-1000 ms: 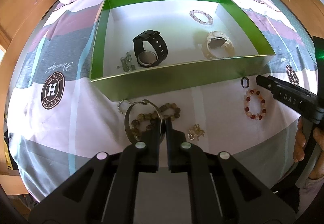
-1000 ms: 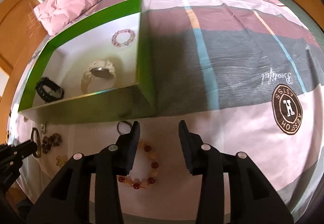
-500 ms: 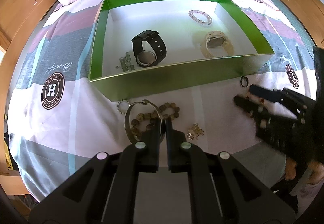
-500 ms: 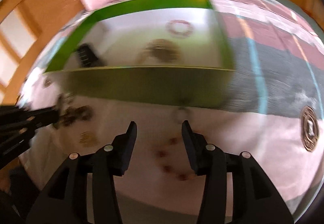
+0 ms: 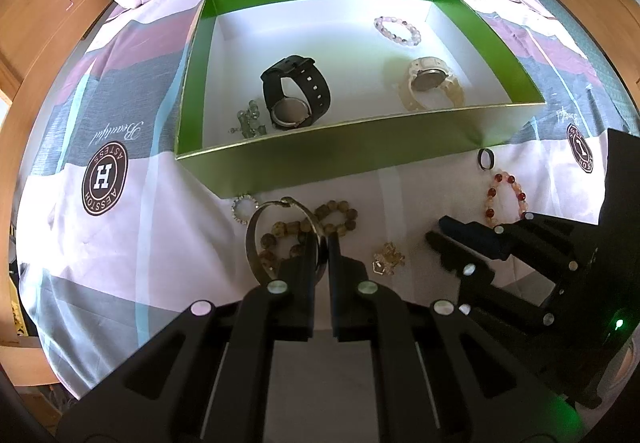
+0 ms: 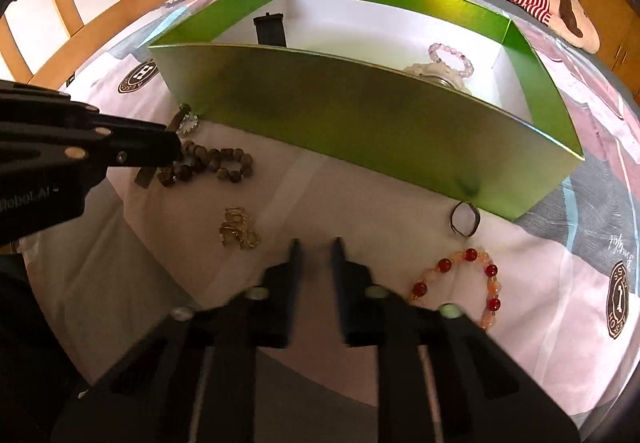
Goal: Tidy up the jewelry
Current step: 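Grasp the small gold charm with the right gripper while the left gripper holds the bangle, then carry the bangle and gold charm into the green box and open both grippers, then move the left gripper over the brown wooden bead bracelet while the right gripper approaches the red-bead bracelet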
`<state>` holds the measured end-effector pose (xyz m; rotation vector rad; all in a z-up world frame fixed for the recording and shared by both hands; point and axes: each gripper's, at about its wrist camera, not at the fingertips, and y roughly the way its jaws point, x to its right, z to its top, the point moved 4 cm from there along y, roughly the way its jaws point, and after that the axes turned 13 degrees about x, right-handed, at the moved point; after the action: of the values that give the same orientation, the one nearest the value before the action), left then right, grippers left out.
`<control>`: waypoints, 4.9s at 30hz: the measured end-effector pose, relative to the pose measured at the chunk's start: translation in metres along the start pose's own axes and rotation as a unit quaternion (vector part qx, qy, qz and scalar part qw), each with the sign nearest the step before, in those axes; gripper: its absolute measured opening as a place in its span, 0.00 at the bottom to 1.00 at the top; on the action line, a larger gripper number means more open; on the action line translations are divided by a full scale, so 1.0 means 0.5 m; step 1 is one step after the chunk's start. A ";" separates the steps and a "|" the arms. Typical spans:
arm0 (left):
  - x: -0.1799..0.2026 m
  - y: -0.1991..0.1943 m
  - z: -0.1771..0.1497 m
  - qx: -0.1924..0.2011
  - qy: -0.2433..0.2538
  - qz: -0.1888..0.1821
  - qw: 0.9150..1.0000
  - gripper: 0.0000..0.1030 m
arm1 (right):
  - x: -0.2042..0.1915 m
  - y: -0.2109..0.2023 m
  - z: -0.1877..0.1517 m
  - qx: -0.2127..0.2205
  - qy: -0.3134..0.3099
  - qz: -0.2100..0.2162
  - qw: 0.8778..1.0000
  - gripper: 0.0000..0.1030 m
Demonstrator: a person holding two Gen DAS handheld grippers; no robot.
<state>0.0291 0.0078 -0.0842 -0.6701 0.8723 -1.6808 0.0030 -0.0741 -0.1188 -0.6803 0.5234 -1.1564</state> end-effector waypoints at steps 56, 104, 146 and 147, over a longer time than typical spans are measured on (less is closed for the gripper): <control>-0.046 -0.066 0.046 0.056 -0.078 -0.129 0.987 0.06 | 0.077 -0.071 0.043 0.062 0.087 0.010 0.994 0.14; -0.022 -0.019 0.054 0.052 -0.047 -0.108 0.992 0.63 | 0.238 -0.182 0.102 0.058 0.173 -0.014 0.983 0.77; -0.008 0.092 -0.033 -0.047 -0.049 -0.002 0.998 0.74 | 0.162 -0.048 -0.042 -0.057 0.073 -0.135 0.986 0.49; -0.006 0.094 -0.034 -0.049 -0.046 -0.002 0.998 0.75 | 0.163 -0.049 -0.043 -0.057 0.074 -0.135 0.986 0.49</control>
<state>0.0426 0.0072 -0.1323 -0.8101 0.8918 -1.6046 -0.0012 -0.1617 -0.1186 -0.7855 0.6407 -1.4475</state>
